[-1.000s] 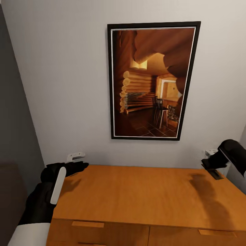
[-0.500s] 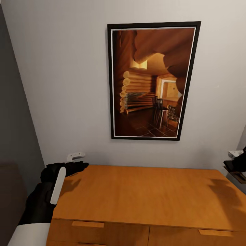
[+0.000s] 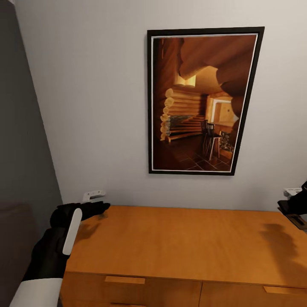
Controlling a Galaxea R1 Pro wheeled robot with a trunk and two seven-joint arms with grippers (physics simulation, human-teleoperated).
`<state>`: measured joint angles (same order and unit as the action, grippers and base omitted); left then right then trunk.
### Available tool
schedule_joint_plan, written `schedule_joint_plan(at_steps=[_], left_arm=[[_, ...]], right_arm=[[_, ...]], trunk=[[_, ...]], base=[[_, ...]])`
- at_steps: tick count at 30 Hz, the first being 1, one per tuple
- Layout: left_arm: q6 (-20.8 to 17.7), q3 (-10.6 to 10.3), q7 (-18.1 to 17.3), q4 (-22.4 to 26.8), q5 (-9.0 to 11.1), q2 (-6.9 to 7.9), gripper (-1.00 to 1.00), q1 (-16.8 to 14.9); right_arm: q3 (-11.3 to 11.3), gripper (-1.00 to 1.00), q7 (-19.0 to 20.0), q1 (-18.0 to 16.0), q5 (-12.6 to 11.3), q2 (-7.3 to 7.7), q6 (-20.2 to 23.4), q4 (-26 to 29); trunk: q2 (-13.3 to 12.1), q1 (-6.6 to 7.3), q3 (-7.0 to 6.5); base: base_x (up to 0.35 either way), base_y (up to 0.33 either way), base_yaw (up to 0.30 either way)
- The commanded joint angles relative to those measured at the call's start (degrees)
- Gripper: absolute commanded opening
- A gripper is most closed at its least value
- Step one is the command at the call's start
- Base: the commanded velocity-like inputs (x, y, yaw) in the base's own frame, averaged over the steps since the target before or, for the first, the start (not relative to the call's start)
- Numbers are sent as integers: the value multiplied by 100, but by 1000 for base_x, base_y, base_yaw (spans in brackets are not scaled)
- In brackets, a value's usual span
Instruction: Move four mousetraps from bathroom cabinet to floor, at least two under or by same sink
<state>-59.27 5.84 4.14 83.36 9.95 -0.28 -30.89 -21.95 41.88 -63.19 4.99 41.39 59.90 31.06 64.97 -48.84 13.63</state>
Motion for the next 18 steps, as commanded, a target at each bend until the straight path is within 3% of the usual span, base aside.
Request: schedule_joint_plan(at_steps=[1, 5, 10, 13, 15, 17, 18], left_arm=[[-24, 9, 43, 5, 60, -2, 100, -5], [-20, 17, 45, 4, 36, 1, 100, -5], [15, 15, 172, -6, -151, -12, 100, -5], [27, 9, 532, -31, -273, -28, 100, -5], [33, 7, 1045, -89, -339, -49, 100, -14], [36, 4, 1528, -633, -364, -71, 100, -24], [36, 4, 1567, -760, -367, -74, 100, -29]], right_arm=[[-27, -100, 57, -9, 46, 4, 10, 6], [-28, -100, 57, -9, 46, -5, 10, 6], [-29, -100, 57, -9, 53, -12, 10, 6], [-29, -100, 54, -9, 55, -15, 10, 4], [-29, -100, 54, -9, 60, -16, 10, 0], [-29, -100, 56, -9, 59, -17, 10, -2], [-29, -100, 56, -9, 58, -17, 10, -2]], trunk=[[6, -1, 8], [6, -1, 8], [6, -1, 8], [6, -1, 8], [6, -1, 8], [6, -1, 8], [6, -1, 8]], base=[[0, 170, 0], [0, 94, 0], [0, 21, 0], [0, 5, 0], [0, 2, 0], [0, 0, 0], [0, 0, 0]])
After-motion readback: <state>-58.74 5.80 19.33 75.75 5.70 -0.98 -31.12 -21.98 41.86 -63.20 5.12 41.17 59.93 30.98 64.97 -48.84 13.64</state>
